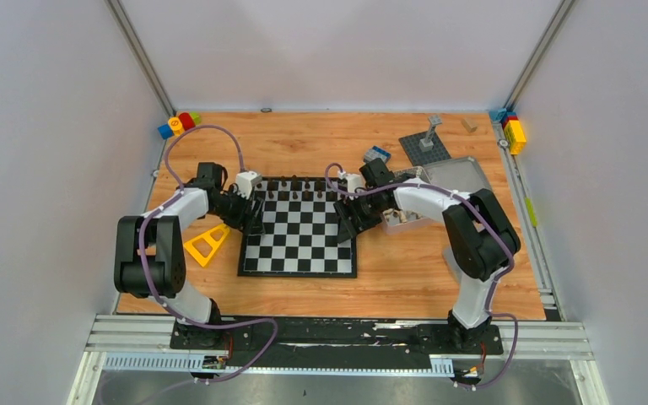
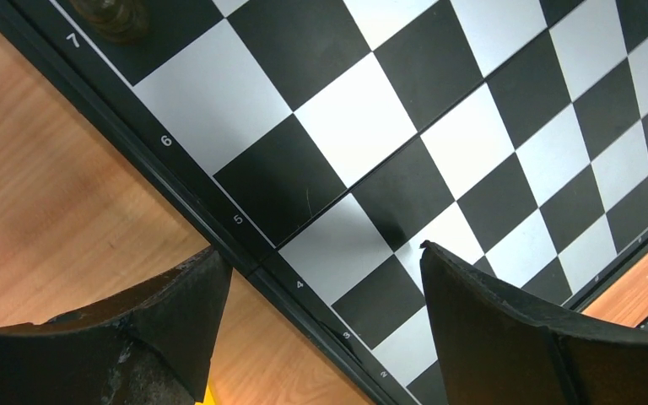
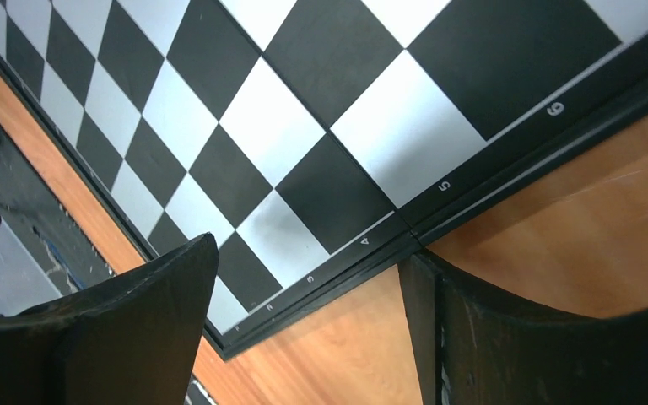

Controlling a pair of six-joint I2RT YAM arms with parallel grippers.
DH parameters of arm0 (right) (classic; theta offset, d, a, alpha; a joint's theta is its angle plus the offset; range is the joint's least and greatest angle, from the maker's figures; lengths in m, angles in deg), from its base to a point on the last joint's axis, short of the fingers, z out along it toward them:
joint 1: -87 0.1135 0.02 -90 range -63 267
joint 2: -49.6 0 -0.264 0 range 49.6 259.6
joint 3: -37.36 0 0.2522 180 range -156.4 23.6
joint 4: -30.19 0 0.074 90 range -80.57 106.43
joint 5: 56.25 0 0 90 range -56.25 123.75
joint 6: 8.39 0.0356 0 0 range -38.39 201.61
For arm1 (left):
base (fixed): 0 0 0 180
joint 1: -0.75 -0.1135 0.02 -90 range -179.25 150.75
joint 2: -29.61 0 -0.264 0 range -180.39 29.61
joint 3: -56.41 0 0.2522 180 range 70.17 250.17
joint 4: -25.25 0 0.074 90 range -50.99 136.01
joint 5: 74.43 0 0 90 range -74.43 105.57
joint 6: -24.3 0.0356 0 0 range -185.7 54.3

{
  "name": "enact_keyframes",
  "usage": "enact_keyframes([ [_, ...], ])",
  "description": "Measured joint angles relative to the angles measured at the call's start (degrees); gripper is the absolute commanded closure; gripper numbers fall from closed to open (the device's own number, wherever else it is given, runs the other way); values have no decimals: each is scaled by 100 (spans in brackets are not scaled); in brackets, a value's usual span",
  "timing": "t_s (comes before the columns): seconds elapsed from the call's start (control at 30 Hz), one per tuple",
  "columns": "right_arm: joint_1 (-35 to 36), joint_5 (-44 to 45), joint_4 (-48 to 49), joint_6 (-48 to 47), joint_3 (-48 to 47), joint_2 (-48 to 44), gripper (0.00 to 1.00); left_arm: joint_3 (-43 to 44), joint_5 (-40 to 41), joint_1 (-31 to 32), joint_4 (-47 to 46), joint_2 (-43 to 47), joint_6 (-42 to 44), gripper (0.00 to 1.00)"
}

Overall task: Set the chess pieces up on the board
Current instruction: Move the chessboard to the center of the board.

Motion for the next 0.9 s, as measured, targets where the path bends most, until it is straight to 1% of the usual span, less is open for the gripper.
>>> enact_keyframes([
  [0.17,343,26,-251,-85,291,-280,21,-15,221,61,315,177,195,12],
  [0.5,387,278,-522,-278,400,-660,19,-15,245,225,894,426,614,10],
  [0.7,409,702,-730,-616,149,-761,17,-15,293,302,1016,444,667,7],
  [0.9,417,1244,-817,-938,-61,-1150,17,0,476,326,927,538,610,6],
])
